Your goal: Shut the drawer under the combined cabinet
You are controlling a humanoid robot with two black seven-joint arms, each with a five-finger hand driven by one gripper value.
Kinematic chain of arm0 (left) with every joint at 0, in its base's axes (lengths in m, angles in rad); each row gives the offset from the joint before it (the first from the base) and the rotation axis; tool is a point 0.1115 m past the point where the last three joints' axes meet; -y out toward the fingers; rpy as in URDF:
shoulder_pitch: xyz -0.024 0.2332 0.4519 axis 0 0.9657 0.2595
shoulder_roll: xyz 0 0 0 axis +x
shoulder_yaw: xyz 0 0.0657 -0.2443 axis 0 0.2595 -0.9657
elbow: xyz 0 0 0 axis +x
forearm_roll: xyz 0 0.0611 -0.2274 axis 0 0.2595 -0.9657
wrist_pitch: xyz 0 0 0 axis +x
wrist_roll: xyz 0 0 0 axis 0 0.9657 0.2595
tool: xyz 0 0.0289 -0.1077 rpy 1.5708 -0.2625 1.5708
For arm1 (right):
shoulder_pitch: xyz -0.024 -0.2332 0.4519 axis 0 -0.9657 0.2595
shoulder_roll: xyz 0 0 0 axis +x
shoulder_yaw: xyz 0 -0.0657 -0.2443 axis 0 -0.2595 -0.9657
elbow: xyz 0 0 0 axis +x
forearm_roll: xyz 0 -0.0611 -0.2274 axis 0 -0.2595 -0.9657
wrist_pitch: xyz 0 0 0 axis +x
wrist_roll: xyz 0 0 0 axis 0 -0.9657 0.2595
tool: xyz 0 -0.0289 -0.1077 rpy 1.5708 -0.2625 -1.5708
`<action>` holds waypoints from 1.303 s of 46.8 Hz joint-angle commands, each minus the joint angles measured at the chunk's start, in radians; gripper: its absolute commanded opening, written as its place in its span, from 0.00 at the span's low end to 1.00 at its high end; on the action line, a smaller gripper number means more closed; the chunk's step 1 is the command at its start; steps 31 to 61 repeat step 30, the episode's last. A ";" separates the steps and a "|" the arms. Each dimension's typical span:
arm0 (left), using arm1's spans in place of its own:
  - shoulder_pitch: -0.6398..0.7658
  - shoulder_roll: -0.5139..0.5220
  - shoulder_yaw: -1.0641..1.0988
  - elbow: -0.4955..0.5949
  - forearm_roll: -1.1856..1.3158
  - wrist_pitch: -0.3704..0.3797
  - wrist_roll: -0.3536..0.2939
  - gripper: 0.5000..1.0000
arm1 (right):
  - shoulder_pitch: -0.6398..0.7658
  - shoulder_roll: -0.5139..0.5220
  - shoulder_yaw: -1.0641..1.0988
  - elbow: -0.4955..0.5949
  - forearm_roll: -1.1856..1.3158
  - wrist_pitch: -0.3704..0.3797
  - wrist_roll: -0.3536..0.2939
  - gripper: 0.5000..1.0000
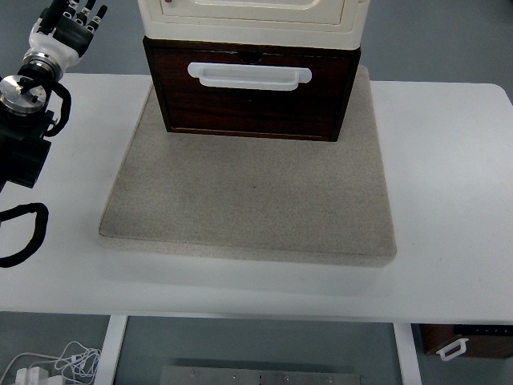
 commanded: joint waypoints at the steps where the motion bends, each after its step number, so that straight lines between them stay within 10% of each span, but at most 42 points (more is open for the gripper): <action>1: 0.016 -0.019 0.000 0.001 -0.020 -0.025 -0.005 0.99 | -0.003 0.000 0.000 0.001 -0.003 0.000 0.000 0.90; 61: 0.036 -0.108 -0.001 0.007 -0.114 -0.062 -0.066 0.99 | -0.004 0.000 -0.002 0.005 -0.005 0.000 0.000 0.90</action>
